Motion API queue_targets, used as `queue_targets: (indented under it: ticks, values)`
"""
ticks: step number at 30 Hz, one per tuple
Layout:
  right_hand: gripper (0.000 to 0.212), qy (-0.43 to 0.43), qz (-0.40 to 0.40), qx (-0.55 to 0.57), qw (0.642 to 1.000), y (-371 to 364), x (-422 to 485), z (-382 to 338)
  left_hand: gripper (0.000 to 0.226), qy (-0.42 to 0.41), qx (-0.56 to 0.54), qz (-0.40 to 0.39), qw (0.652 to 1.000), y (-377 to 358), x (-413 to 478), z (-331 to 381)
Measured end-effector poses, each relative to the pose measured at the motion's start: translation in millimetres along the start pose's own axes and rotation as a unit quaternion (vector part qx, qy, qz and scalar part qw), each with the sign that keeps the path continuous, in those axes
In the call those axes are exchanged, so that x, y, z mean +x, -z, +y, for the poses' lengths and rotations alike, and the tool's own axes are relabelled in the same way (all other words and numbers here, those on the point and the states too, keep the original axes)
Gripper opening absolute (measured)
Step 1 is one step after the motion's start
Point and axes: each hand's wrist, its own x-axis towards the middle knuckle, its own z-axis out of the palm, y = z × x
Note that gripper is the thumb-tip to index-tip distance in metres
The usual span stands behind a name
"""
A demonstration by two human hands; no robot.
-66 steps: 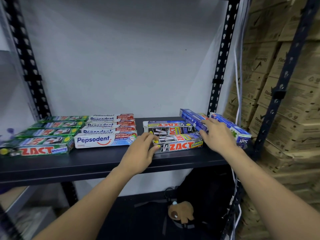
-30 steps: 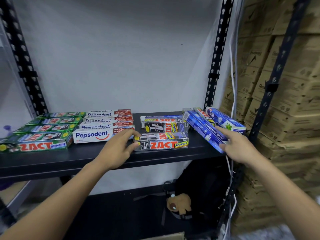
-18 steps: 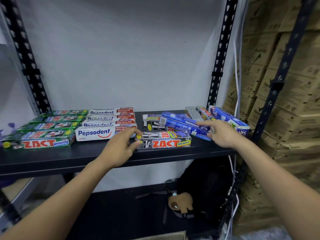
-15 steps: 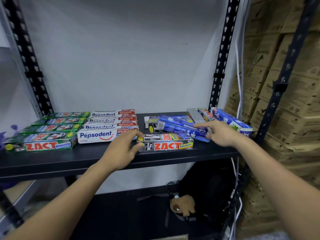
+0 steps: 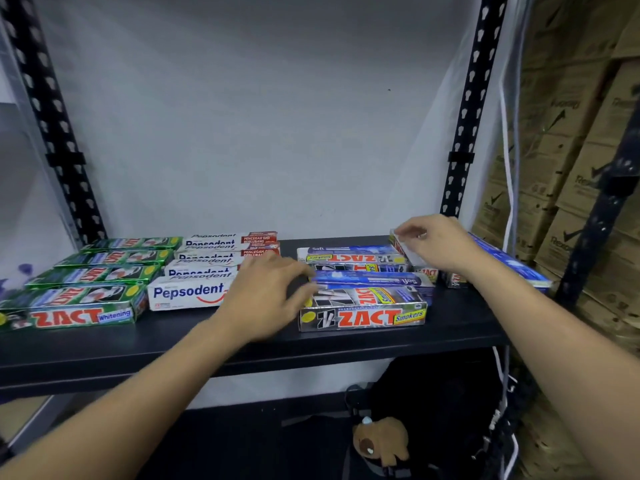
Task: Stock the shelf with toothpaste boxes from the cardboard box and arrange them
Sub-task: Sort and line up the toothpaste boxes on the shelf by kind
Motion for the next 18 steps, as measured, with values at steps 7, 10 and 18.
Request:
queue_targets:
  ticks: [7,10,18]
  values:
    - [0.035,-0.026,-0.132,-0.138,0.981,-27.3,60.1,-3.5,0.028,0.074,0.093,-0.114,0.986,2.0,94.6,-43.2]
    - [0.033,-0.011,-0.175,-0.165,0.971,-31.2,69.8,-7.8,0.034,0.045,0.120,-0.204,0.971,-8.6,116.0,-53.7]
    - [0.039,0.008,-0.236,-0.147,0.960,-44.0,96.9,7.2,0.047,0.033,0.126,-0.233,0.964,-35.3,142.0,-77.5]
